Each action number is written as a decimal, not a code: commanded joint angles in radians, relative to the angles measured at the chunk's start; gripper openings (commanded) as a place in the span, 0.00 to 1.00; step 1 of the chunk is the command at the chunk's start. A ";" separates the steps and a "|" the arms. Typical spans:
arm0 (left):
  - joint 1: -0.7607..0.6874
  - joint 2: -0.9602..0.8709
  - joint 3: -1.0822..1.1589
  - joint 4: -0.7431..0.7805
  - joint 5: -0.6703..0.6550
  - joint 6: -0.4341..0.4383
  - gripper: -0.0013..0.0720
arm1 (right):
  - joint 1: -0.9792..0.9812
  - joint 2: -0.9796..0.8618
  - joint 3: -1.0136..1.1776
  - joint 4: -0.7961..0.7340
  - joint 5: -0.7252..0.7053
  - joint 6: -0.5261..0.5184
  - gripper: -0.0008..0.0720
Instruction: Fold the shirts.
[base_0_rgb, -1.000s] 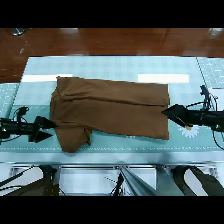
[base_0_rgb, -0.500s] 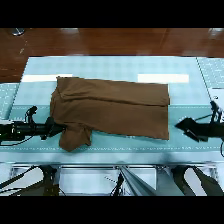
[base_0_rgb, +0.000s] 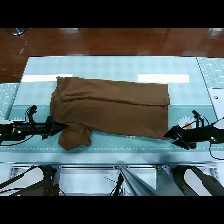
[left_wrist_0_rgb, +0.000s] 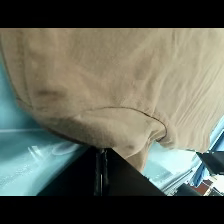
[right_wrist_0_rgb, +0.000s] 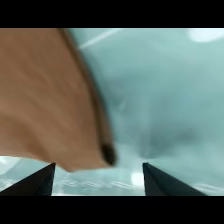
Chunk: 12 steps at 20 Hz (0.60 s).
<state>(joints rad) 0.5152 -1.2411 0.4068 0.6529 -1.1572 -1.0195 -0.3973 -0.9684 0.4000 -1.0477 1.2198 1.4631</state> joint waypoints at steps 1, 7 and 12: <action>0.000 0.000 0.000 -0.007 0.006 0.005 0.05 | 0.067 -0.102 0.015 0.161 -0.161 -0.029 0.87; 0.022 0.002 0.101 -0.027 -0.075 0.005 0.05 | 0.159 -0.166 0.198 0.142 -0.079 -0.120 0.04; -0.049 -0.025 0.376 -0.105 -0.065 -0.067 0.05 | 0.150 -0.224 0.470 0.091 -0.060 -0.060 0.04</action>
<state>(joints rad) 0.5087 -1.2488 0.6483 0.5808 -1.2377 -1.0302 -0.2508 -1.1534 0.7380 -0.9440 1.1461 1.3891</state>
